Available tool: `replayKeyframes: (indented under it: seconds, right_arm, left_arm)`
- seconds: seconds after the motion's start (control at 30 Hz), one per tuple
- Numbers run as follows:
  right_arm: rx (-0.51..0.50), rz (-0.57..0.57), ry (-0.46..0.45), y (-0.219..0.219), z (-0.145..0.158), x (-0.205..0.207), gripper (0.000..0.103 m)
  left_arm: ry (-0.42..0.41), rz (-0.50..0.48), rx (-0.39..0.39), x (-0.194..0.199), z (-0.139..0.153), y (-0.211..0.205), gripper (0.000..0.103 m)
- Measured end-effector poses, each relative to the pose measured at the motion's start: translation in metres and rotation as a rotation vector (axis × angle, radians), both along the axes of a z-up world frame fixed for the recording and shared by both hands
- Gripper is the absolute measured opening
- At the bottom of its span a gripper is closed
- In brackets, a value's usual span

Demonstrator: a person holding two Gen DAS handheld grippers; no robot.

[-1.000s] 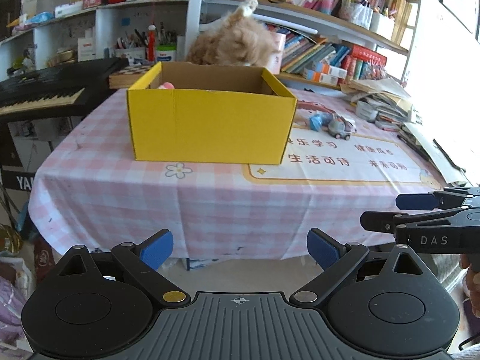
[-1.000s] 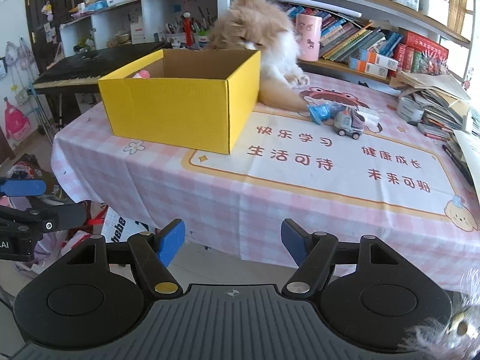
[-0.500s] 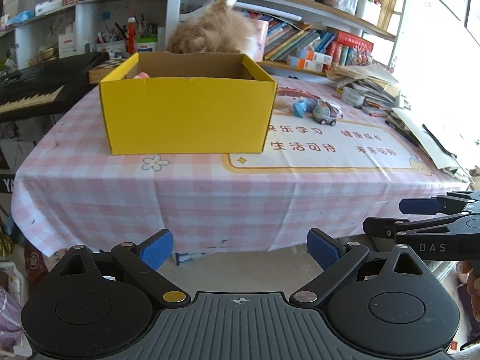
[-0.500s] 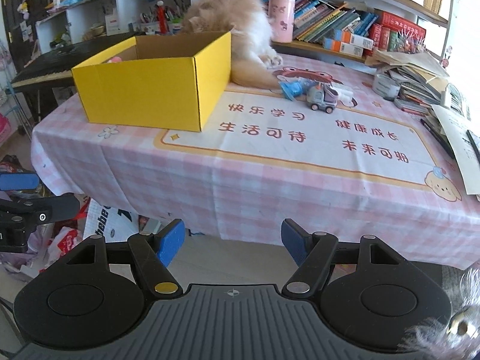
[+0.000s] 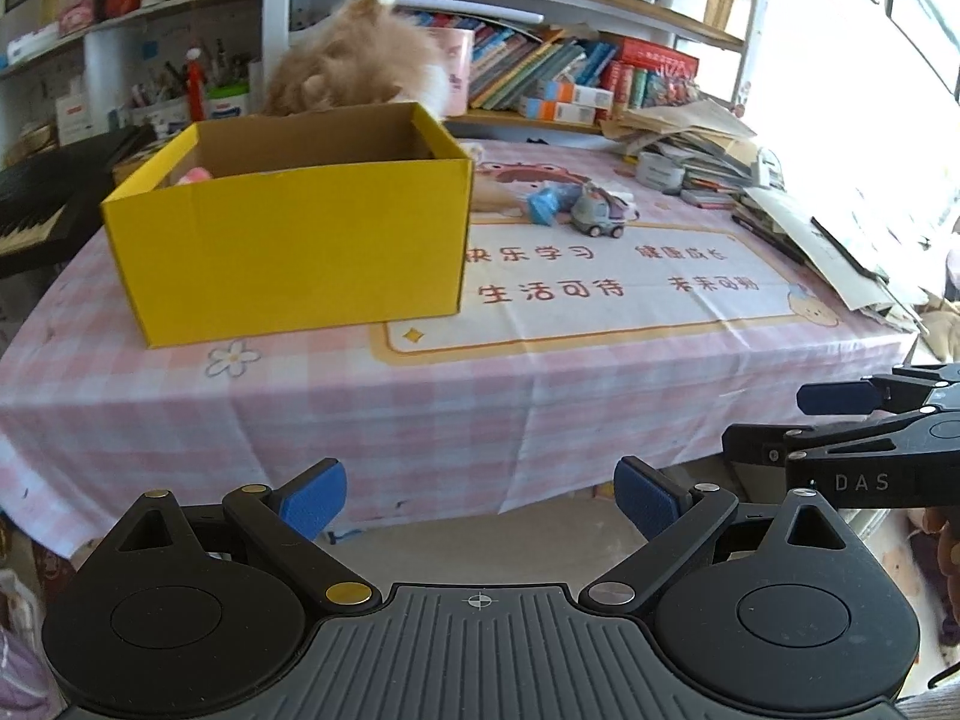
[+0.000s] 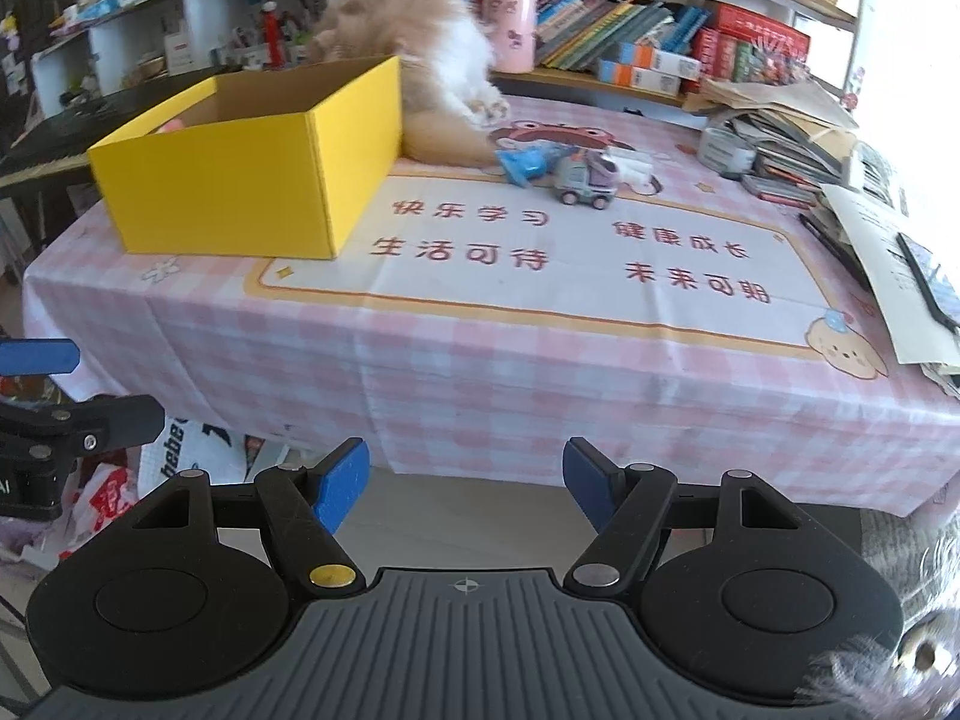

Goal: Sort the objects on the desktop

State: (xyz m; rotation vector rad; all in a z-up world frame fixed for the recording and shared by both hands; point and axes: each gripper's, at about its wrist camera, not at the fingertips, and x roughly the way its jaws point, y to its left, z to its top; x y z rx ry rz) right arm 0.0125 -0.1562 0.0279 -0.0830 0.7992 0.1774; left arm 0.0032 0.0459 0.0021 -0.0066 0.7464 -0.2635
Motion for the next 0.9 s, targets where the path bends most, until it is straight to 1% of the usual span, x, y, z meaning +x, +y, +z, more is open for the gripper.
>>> replayKeyframes:
  seconds: [0.6,0.77,0.9]
  right_arm:
    - [-0.005,-0.083,0.027,-0.036,-0.003,0.014,0.069]
    - [0.003,-0.102,0.029,-0.047,-0.005,0.018,0.069]
    - [0.014,-0.104,0.032,-0.055,-0.006,0.024,0.069]
  left_arm:
    - [0.012,-0.126,0.013,0.033,0.002,-0.047,0.098]
    - [0.010,-0.149,0.023,0.039,0.002,-0.060,0.098]
    - [0.009,-0.149,0.037,0.044,0.002,-0.069,0.098]
